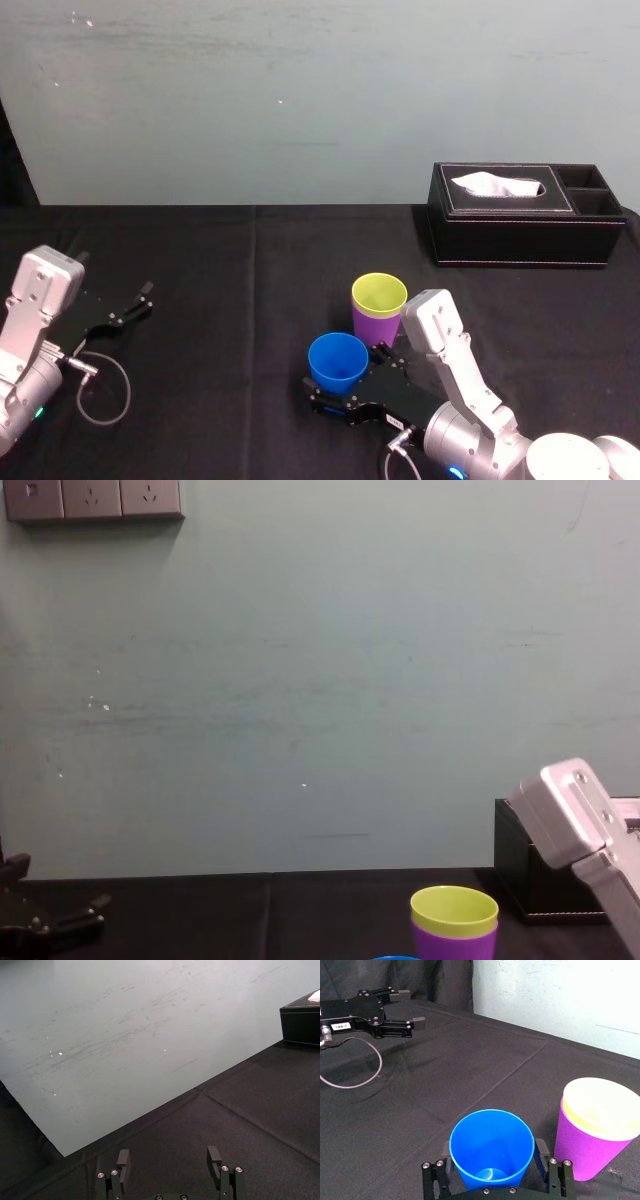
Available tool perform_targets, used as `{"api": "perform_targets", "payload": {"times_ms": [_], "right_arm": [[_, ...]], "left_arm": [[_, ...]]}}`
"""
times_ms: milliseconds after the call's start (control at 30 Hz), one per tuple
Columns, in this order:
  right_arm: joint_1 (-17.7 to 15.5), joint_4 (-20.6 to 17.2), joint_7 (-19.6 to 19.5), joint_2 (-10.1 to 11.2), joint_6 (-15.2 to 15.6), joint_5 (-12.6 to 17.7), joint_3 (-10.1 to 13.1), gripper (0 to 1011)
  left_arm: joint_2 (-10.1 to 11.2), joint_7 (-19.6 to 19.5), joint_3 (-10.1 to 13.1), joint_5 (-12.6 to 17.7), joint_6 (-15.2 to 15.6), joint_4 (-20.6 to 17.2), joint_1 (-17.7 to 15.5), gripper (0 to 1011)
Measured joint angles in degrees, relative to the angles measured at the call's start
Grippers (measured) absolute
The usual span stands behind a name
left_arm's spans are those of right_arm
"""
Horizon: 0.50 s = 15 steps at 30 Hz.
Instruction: Stack the three plastic cups sequentially using one hand.
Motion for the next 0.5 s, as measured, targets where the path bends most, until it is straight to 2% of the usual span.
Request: {"api": "perform_targets", "payload": {"times_ms": [267,300,500], "right_arm": [[-0.04,-0.09,0.03,0.03,0.00,0.01,0.00,846],[-0.04,-0.09,0.03,0.04,0.00,0.02,0.00,794],[-0.08,-0.12,0.03,0.07,0.00,0.04,0.00,732]], "left_arm": [[0.00,0.00,0.00,0.00,0.00,0.00,0.00,1000],[0.00,0.00,0.00,0.00,0.00,0.00,0.00,1000],[0.00,0.00,0.00,0.00,0.00,0.00,0.00,1000]]}}
